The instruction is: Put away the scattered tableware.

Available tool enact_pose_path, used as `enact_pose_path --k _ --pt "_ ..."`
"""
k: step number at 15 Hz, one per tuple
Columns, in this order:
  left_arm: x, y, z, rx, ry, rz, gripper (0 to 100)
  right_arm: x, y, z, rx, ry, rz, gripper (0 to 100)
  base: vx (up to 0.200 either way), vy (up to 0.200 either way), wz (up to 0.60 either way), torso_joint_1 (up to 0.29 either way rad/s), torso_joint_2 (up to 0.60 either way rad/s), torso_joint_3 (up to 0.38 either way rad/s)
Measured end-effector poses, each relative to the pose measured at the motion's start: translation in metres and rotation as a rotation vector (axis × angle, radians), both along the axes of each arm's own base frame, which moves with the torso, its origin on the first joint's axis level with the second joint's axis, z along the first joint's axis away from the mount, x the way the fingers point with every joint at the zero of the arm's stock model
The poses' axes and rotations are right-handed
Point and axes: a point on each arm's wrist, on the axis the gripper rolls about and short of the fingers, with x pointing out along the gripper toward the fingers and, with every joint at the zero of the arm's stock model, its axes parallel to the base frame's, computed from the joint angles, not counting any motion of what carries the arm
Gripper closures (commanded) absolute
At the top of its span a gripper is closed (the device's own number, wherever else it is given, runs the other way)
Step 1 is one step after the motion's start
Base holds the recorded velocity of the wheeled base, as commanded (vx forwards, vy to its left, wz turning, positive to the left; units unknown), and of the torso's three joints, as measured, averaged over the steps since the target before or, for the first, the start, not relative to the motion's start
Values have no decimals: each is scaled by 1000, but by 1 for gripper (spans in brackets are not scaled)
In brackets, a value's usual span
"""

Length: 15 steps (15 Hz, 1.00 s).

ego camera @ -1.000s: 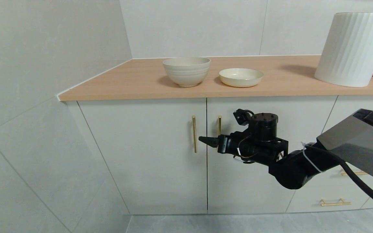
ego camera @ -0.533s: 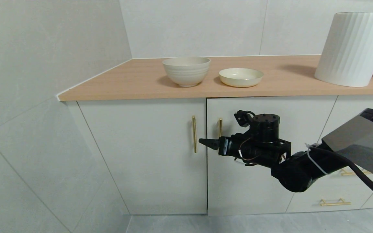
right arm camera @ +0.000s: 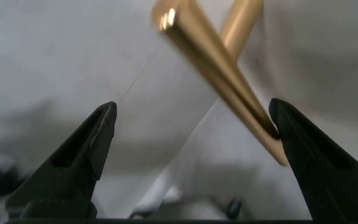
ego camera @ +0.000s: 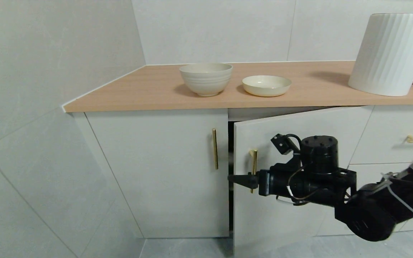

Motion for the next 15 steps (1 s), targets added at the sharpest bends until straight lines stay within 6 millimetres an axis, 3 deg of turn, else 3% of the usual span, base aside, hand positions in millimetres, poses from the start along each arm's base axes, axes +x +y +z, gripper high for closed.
enact_pose_path --k 6,15 --pt "0 0 0 0 0 0 0 -58 -37 10 31 -6 87 0 0 0 0 0 0 0" --pt "0 0 0 26 -2 -1 0 -71 -46 14 41 -18 93 0 0 0 0 0 0 0"
